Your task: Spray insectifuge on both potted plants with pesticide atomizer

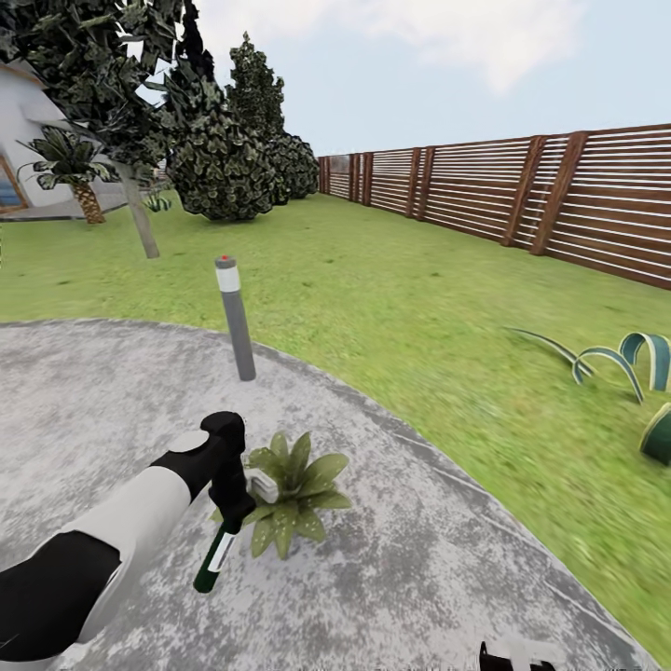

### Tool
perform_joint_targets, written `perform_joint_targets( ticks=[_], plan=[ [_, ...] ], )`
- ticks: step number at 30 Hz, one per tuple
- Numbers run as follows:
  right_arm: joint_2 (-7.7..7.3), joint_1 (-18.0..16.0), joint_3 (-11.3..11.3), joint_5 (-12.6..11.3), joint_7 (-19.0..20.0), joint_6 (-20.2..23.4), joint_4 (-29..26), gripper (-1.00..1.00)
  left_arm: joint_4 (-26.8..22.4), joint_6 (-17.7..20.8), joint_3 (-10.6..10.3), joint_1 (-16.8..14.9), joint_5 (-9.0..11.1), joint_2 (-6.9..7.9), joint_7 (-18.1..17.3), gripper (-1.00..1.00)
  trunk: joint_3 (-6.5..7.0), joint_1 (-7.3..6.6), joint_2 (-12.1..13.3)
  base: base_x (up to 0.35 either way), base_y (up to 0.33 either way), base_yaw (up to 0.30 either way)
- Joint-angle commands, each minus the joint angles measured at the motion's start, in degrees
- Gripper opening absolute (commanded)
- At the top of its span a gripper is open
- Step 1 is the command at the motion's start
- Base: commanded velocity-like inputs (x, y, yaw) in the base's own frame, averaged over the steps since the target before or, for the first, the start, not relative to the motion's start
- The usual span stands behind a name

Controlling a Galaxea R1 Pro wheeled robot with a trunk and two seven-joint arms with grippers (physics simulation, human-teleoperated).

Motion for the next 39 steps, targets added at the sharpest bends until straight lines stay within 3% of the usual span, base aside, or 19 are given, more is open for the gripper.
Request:
perform_joint_targets(
  ticks=[1,11,18,25,28,30,32,35,37,39],
  plan=[
    [0.00,-0.04,-0.06,-0.09,-0.05,-0.25,0.06,1.00,-0.12,0.60,-0.25,-0.03,-0.35,0.32,-0.56,-1.00,-0.05,-0.03,-0.02,-0.066,0.309,0.000],
    [0.00,-0.04,-0.06,-0.09,-0.05,-0.25,0.06,1.00,-1.42,0.45,-0.28,0.93,-0.43,2.34,-0.56,-1.00,-0.05,-0.03,-0.02,-0.011,0.316,0.000],
    [0.00,-0.04,-0.06,-0.09,-0.05,-0.25,0.06,1.00,-1.37,0.34,-0.27,1.08,-0.38,5.20,-0.56,-1.00,-0.05,-0.03,-0.02,-0.286,0.144,0.000],
    [0.02,-0.04,0.00,-0.09,-0.05,-0.25,0.06,1.00,-1.43,0.19,-0.24,2.52,0.13,5.31,-0.56,-1.00,-0.05,-0.03,-0.02,-0.313,0.101,0.000],
    [0.07,-0.04,0.02,-0.09,-0.05,-0.25,0.06,1.00,-1.50,-0.24,-0.12,4.35,1.47,5.29,-0.50,-1.00,-0.05,-0.03,-0.02,-0.291,0.099,0.000],
    [0.13,-0.04,0.03,-0.07,0.05,-0.25,0.06,1.00,-1.52,-0.48,0.01,5.66,3.21,5.34,2.39,-1.00,-0.05,-0.03,-0.02,-0.187,0.058,0.000],
    [0.26,-0.04,0.04,0.01,0.18,-0.24,0.06,1.00,-1.53,-2.14,1.40,6.81,6.11,5.36,6.39,-1.00,-0.05,-0.03,-0.02,-0.059,0.016,0.000],
    [0.40,-0.04,0.16,1.60,0.28,-0.25,-0.04,1.00,-1.48,-11.46,7.51,9.02,12.69,5.37,15.78,-1.00,-0.05,-0.03,-0.02,-0.015,0.004,0.000],
    [0.45,-0.04,0.24,6.03,0.36,-0.25,-0.29,1.00,-1.29,-19.66,12.83,11.27,16.63,5.41,23.35,-1.00,-0.05,-0.03,-0.02,-0.003,0.001,0.000],
    [0.50,-0.04,0.16,11.50,1.10,-0.25,-0.89,1.00,-0.86,-26.16,16.34,13.22,18.27,5.44,27.24,-1.00,-0.05,-0.03,-0.02,-0.001,0.000,0.000]
  ],
)
